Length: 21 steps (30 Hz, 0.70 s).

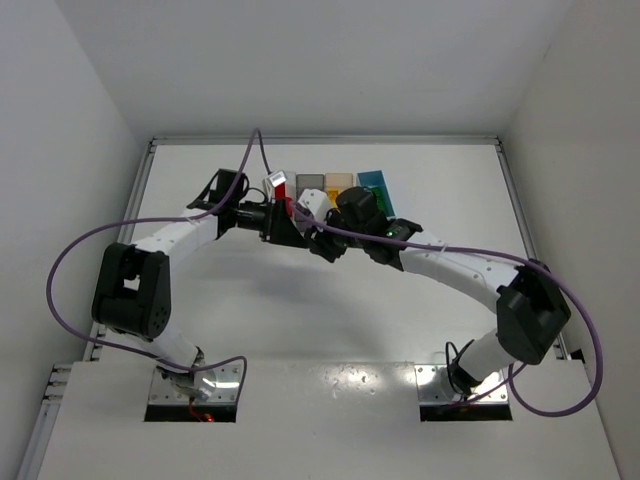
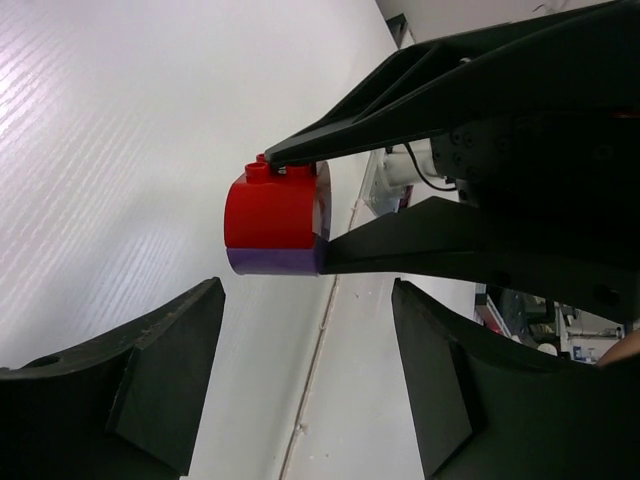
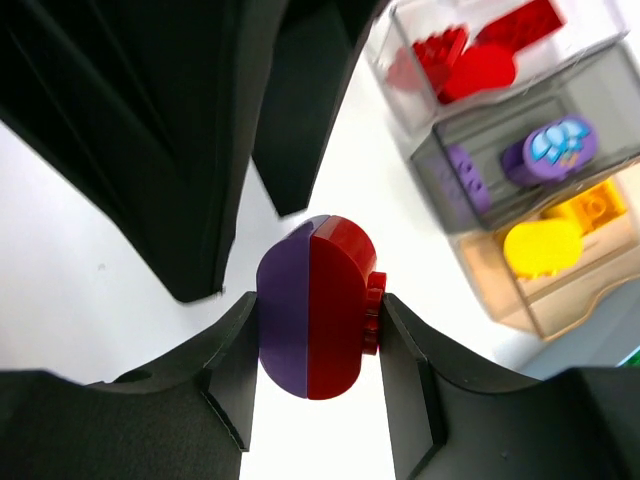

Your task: Sort the legos into containers by color

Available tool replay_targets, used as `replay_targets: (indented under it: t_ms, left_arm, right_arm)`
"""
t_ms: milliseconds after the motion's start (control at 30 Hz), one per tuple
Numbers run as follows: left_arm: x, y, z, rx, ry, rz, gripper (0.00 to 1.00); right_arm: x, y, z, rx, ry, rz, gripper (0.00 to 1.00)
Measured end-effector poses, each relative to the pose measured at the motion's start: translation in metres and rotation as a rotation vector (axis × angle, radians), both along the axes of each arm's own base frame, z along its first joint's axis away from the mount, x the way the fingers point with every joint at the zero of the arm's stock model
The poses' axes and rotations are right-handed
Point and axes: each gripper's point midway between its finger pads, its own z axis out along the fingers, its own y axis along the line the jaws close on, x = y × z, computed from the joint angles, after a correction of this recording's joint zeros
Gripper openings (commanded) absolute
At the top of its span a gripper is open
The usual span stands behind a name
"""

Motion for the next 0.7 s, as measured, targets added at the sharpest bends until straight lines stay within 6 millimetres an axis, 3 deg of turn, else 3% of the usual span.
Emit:
replay_targets:
  t_ms: [167, 700]
  left_arm:
    - [0.0, 0.001, 0.001, -0.006, 0.001, -0.003, 0.79]
    - [-0.001, 0.0, 0.002, -0.012, -0.001, -0.011, 0.79]
  right_arm:
    - [-0.009, -0.008, -0.013, -0.023, 0.025, 0.001, 0.15]
    - [-0.013, -0.002, 0.001, 0.02, 0.027, 0.026, 0.15]
